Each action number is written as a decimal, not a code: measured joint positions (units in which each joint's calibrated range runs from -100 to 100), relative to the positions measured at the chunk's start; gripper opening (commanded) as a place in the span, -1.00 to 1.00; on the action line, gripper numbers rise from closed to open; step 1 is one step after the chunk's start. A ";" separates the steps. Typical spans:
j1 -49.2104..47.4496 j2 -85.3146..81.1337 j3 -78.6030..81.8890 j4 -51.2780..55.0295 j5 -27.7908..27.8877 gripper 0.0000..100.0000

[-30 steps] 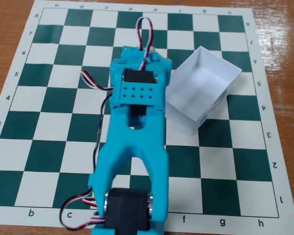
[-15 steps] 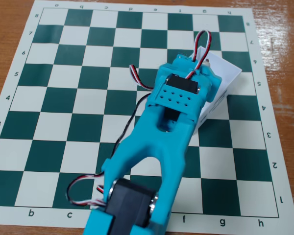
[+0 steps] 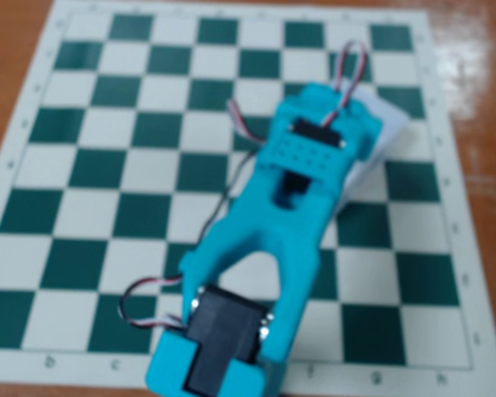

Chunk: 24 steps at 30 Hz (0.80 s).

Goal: Grab the toy horse and put it in the box.

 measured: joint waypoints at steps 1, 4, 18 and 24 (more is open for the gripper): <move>0.00 -1.36 0.00 1.66 0.00 -1.00; -0.90 -7.83 1.18 7.36 0.00 -1.00; -8.81 -36.43 17.95 20.40 -0.10 -1.00; -11.80 -46.72 24.39 23.82 -0.10 -1.00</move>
